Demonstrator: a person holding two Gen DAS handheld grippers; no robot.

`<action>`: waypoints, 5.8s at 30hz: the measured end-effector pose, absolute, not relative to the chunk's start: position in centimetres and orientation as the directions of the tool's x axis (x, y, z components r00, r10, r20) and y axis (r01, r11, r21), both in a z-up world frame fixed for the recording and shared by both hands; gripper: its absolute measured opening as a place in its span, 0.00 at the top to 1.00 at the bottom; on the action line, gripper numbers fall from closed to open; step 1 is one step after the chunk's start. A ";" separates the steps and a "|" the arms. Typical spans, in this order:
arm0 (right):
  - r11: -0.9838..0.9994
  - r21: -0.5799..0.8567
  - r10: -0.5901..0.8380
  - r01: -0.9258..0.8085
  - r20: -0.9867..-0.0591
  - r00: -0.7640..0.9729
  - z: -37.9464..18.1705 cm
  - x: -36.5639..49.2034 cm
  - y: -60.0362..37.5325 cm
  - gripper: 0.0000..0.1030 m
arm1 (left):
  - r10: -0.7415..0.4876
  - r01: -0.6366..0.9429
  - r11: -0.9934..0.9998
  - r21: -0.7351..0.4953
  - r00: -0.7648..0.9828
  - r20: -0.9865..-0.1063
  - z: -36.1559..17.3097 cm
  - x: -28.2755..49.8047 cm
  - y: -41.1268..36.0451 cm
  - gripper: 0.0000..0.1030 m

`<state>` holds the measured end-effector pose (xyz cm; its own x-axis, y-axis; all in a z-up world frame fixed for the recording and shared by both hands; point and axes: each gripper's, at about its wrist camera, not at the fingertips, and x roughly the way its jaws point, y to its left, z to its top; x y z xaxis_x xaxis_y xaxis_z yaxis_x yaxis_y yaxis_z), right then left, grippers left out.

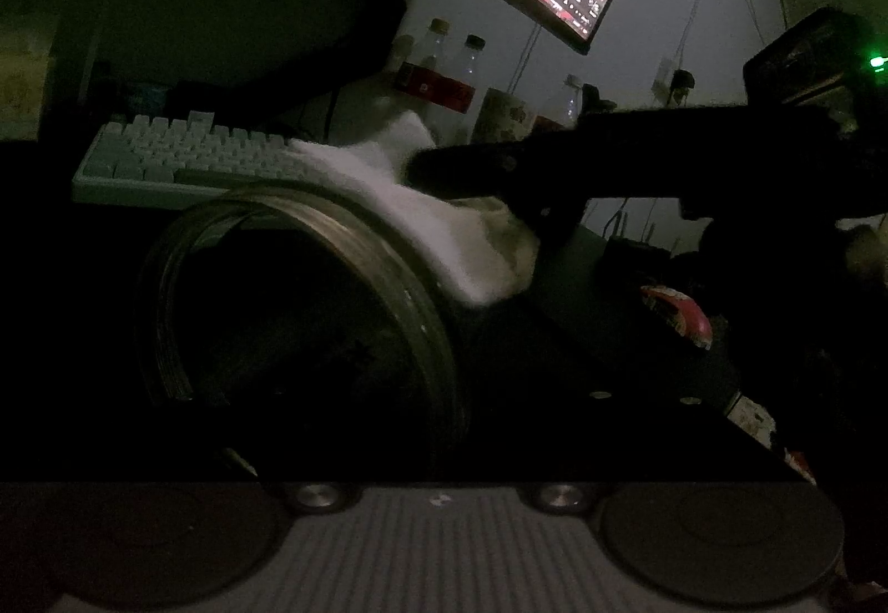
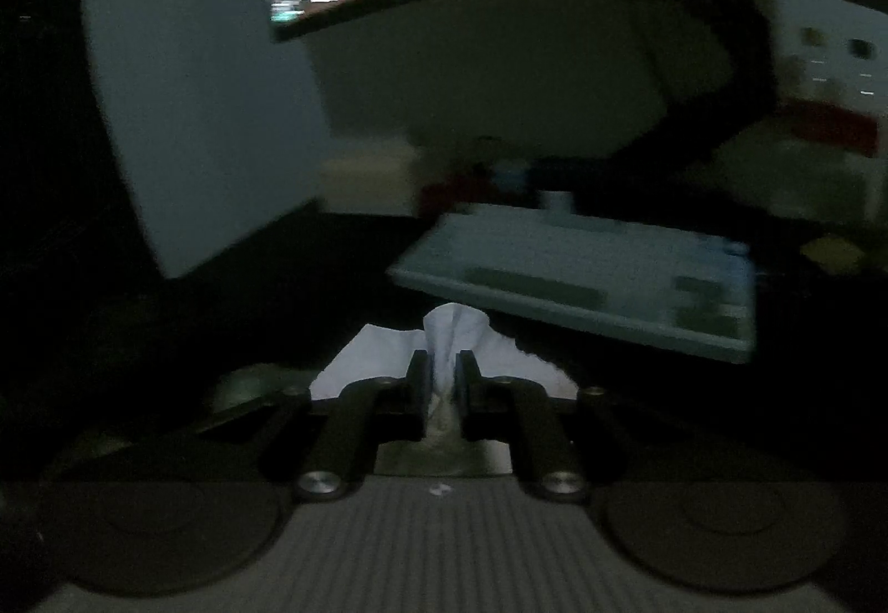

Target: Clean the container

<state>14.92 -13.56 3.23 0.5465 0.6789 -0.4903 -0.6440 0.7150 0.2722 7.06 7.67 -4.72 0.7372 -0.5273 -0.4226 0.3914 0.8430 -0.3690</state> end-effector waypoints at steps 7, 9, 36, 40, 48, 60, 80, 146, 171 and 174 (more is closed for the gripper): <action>0.698 0.292 0.701 -0.654 -0.466 0.541 3.2 14.1 -13.4 0.89 | -0.467 0.321 0.869 -0.376 0.783 -0.411 -4.7 7.1 8.0 0.53; 0.640 0.294 0.749 -0.710 -0.446 0.490 3.5 13.0 -12.6 0.89 | -0.504 0.349 0.842 -0.410 0.780 -0.370 -4.6 6.9 8.3 0.72; 0.678 0.314 0.720 -0.665 -0.469 0.512 3.3 13.7 -14.5 0.90 | -0.575 0.469 0.815 -0.342 0.727 -0.374 -4.4 6.3 7.6 0.58; 0.699 0.291 0.695 -0.654 -0.492 0.524 3.4 13.9 -14.8 0.90 | -0.536 0.421 0.839 -0.345 0.747 -0.394 -4.7 6.8 7.7 0.53; 0.640 0.301 0.747 -0.707 -0.461 0.480 3.8 12.1 -12.4 0.89 | -0.526 0.397 0.846 -0.357 0.737 -0.425 -5.2 7.1 7.4 0.52; 0.738 0.295 0.659 -0.607 -0.506 0.556 3.1 14.8 -14.2 0.89 | -0.525 0.387 0.845 -0.369 0.733 -0.433 -5.0 7.1 7.8 0.52; 0.644 0.293 0.734 -0.707 -0.498 0.462 3.8 15.6 -13.7 0.89 | -0.451 0.268 0.871 -0.411 0.766 -0.457 -4.6 8.6 7.9 0.51; 0.516 0.432 0.849 -0.740 -0.377 0.371 1.7 18.3 -14.1 0.90 | -0.458 0.417 0.883 -0.214 0.673 -0.580 -3.5 9.9 5.1 0.54; 0.591 0.458 0.807 -0.664 -0.346 0.479 1.5 18.1 -19.0 0.90 | -0.350 0.384 0.914 -0.135 0.572 -0.742 -0.9 11.5 3.8 0.82; 0.571 0.478 0.821 -0.668 -0.321 0.473 1.9 18.2 -19.6 0.90 | -0.420 0.434 0.885 -0.167 0.591 -0.689 -0.9 11.1 3.7 0.90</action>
